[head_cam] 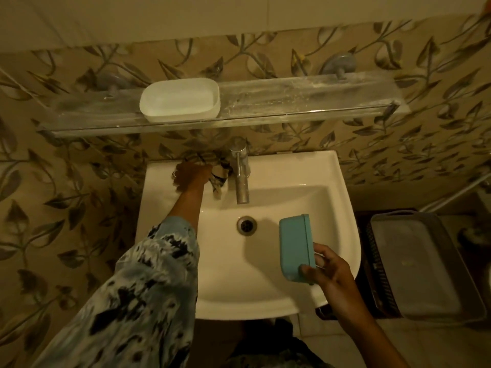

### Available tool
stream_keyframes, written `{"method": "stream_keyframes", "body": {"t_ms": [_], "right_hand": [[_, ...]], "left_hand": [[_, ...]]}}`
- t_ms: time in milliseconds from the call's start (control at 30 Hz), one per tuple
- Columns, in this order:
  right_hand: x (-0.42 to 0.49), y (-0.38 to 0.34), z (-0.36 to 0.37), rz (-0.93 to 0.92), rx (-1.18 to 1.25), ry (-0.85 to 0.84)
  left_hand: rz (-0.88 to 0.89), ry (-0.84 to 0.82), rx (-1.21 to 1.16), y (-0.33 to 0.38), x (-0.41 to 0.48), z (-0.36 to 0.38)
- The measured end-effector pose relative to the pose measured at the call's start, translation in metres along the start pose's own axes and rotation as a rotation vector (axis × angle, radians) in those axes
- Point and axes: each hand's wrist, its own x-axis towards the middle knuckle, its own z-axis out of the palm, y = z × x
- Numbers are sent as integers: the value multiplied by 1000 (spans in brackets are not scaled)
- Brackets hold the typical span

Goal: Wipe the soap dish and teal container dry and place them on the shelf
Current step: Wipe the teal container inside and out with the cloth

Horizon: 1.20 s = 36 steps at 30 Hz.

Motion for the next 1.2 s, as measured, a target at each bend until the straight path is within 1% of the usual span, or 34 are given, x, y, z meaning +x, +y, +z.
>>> {"method": "stream_keyframes", "body": {"t_ms": [100, 267, 367, 467, 600, 733, 800, 867, 933, 1067, 1133, 1200], "right_hand": [[0, -2, 3, -8, 14, -5], [11, -2, 2, -81, -80, 20], [18, -6, -1, -162, -172, 20], [24, -14, -4, -274, -196, 26], [30, -28, -3, -348, -160, 43], [29, -35, -1, -411, -124, 35], [28, -36, 1, -432, -117, 22], [29, -35, 2, -434, -104, 17], [29, -33, 1, -428, -75, 24], [27, -35, -2, -452, -82, 56], [30, -37, -2, -454, -83, 63], [34, -37, -1, -468, -48, 61]], "left_hand": [[103, 63, -103, -17, 0, 0], [193, 129, -499, -48, -33, -19], [370, 193, -609, -64, -68, -36], [551, 163, -699, -76, -110, -52], [668, 97, -802, -75, -165, -60], [723, 68, -769, -58, -199, -39], [714, 46, -724, -47, -213, -25], [708, -4, -643, -39, -229, -12], [756, -40, -556, -37, -245, -2], [841, -50, -350, -43, -265, 12], [841, -72, -291, -47, -280, 19], [901, -76, -239, -48, -301, 25]]}}
